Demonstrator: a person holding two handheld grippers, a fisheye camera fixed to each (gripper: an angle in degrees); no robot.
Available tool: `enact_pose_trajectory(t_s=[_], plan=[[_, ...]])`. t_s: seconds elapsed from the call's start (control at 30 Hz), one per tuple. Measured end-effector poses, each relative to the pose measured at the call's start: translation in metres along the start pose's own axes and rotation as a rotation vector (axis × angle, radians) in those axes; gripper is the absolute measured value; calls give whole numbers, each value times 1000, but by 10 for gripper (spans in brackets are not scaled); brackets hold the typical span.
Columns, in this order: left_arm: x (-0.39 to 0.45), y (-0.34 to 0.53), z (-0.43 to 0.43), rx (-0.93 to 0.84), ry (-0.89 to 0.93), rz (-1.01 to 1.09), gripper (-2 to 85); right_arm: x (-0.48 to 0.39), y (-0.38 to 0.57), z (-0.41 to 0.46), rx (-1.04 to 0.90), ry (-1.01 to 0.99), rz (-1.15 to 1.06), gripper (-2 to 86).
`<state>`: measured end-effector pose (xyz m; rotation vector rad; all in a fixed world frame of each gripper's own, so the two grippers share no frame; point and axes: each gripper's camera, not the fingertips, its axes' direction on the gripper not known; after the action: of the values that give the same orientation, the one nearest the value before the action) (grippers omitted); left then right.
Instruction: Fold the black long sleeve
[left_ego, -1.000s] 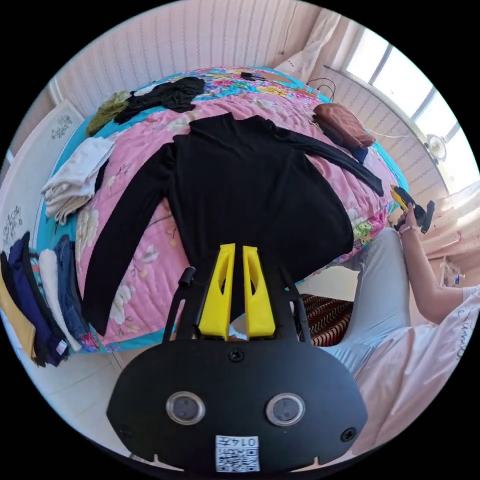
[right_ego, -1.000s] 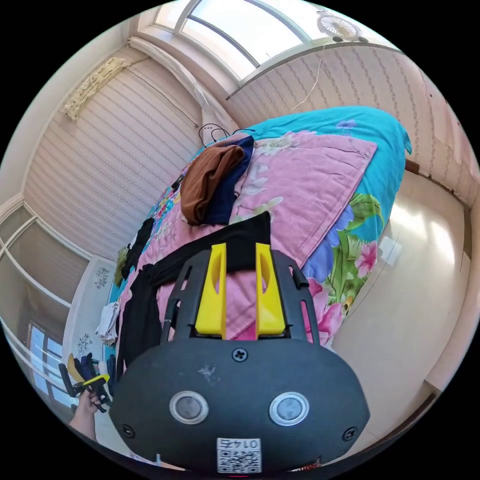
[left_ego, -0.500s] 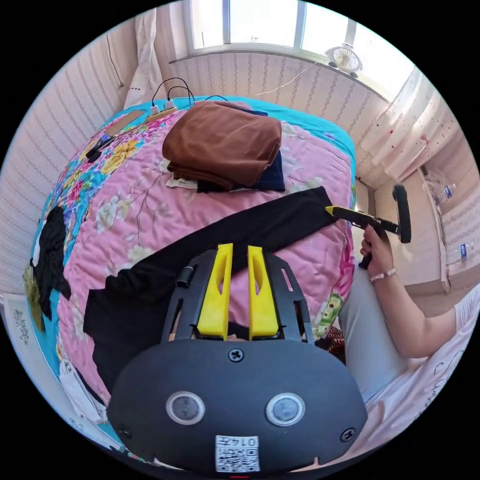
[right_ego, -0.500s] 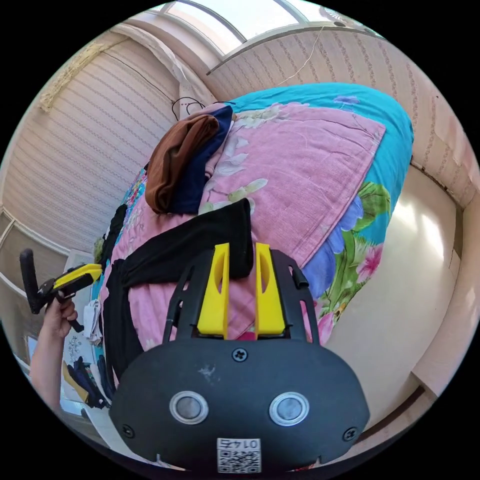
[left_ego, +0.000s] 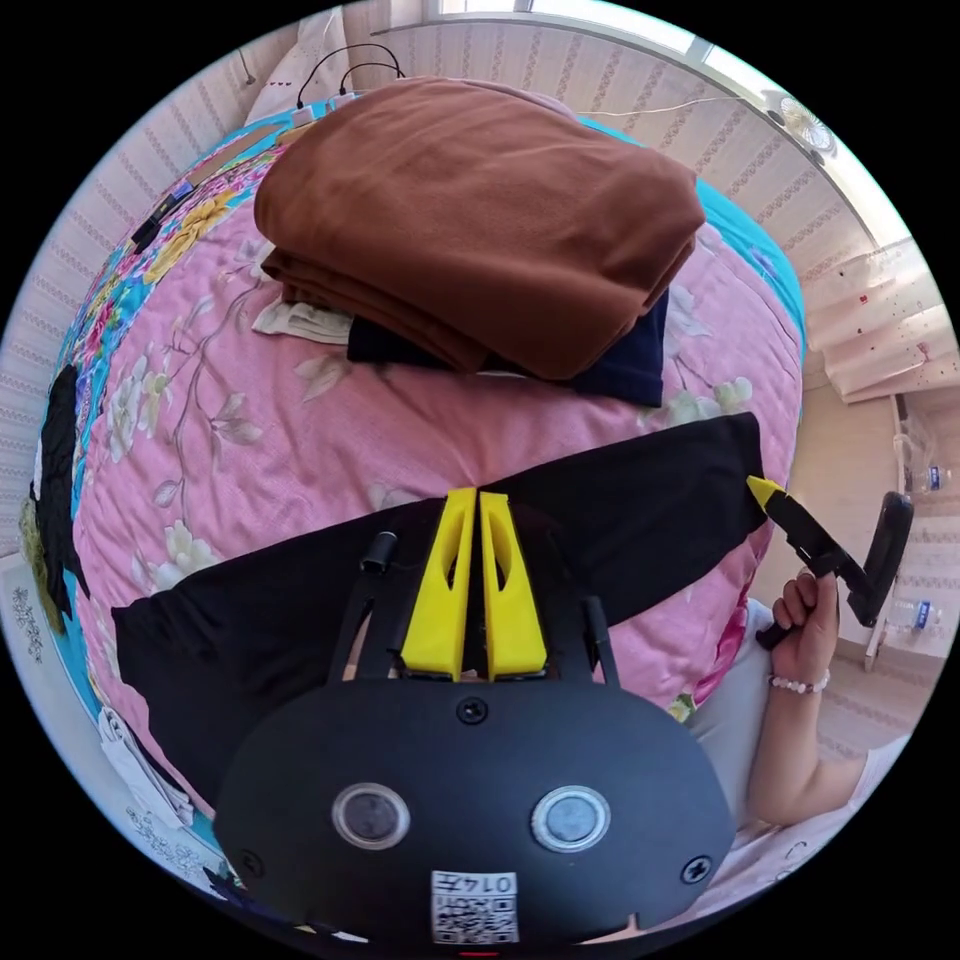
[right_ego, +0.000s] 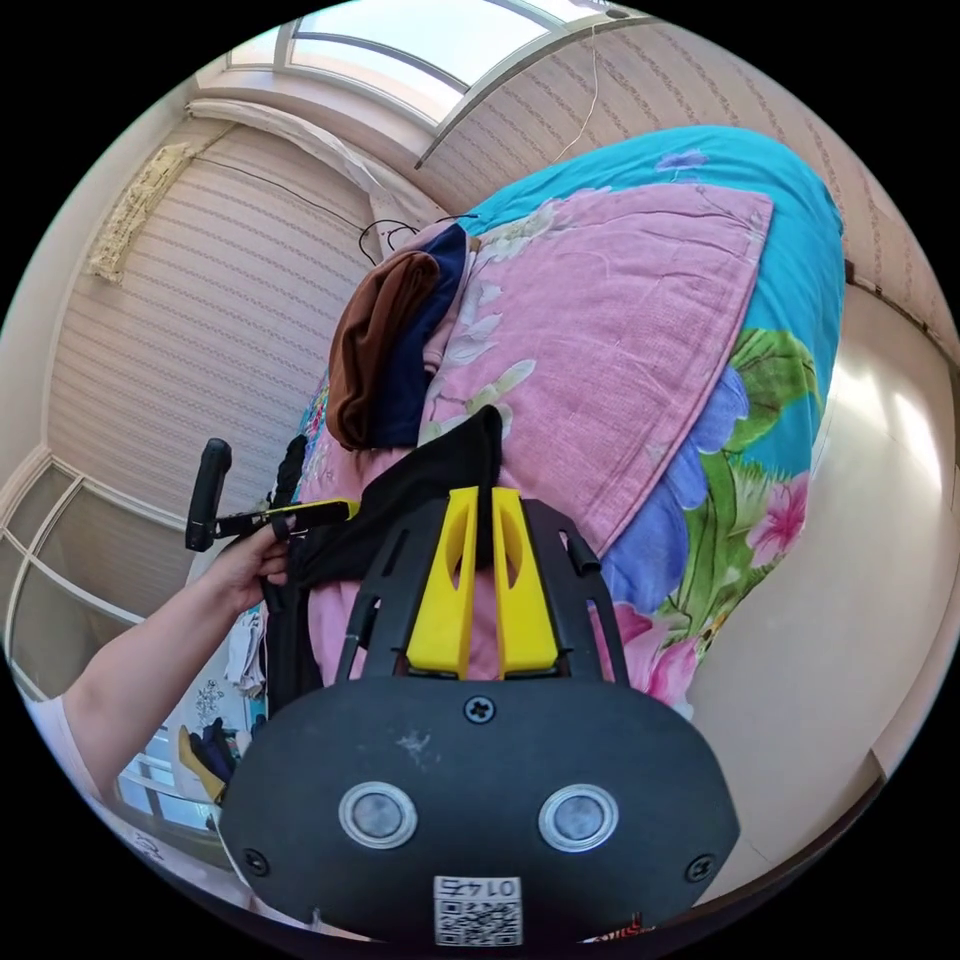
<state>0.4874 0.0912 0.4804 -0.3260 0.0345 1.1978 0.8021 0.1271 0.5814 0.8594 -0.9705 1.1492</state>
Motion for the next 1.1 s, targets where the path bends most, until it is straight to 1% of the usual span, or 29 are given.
enact_pose_trajectory(t_s=[0.17,0.33,0.4,0.47,0.53,0.6,0.63,0.67,0.73,0.8,0.83,0.87,0.9,0.93,1.0,1.1], plan=[[-19,20,-21,117,44,-23,-9,-16,16,-14,19,-35,-88,14],[-52,62,-47,218,81,-87,-10,-22,44,-28,58,-266,-144,11],[-71,92,-66,282,91,-120,-10,-33,61,-36,62,-437,-219,10],[-88,123,-84,337,100,-141,-10,-53,76,-42,36,-523,-310,9],[-106,161,-101,391,92,-165,-10,-83,97,-50,21,-558,-420,9],[-131,218,-119,449,82,-209,-10,-129,127,-54,-42,-709,-556,8],[-137,233,-122,461,81,-223,-10,-141,136,-53,-68,-753,-587,8],[-149,263,-127,479,77,-254,-10,-167,157,-51,-127,-821,-653,8],[-166,309,-129,502,84,-308,-10,-209,195,-45,-225,-884,-762,7],[-186,365,-124,515,105,-377,-10,-263,255,-29,-386,-942,-910,8],[-191,377,-122,515,111,-394,-10,-276,271,-25,-426,-952,-948,8],[-199,402,-115,515,115,-431,-10,-299,305,-13,-505,-950,-1021,8],[-207,423,-108,515,118,-461,-10,-318,341,0,-580,-910,-1097,9],[-211,433,-103,513,125,-477,-10,-327,359,8,-615,-884,-1135,9],[-228,470,-79,503,158,-544,-10,-352,428,37,-723,-769,-1275,12],[-248,508,-45,488,234,-644,-10,-366,501,77,-840,-636,-1384,19]])
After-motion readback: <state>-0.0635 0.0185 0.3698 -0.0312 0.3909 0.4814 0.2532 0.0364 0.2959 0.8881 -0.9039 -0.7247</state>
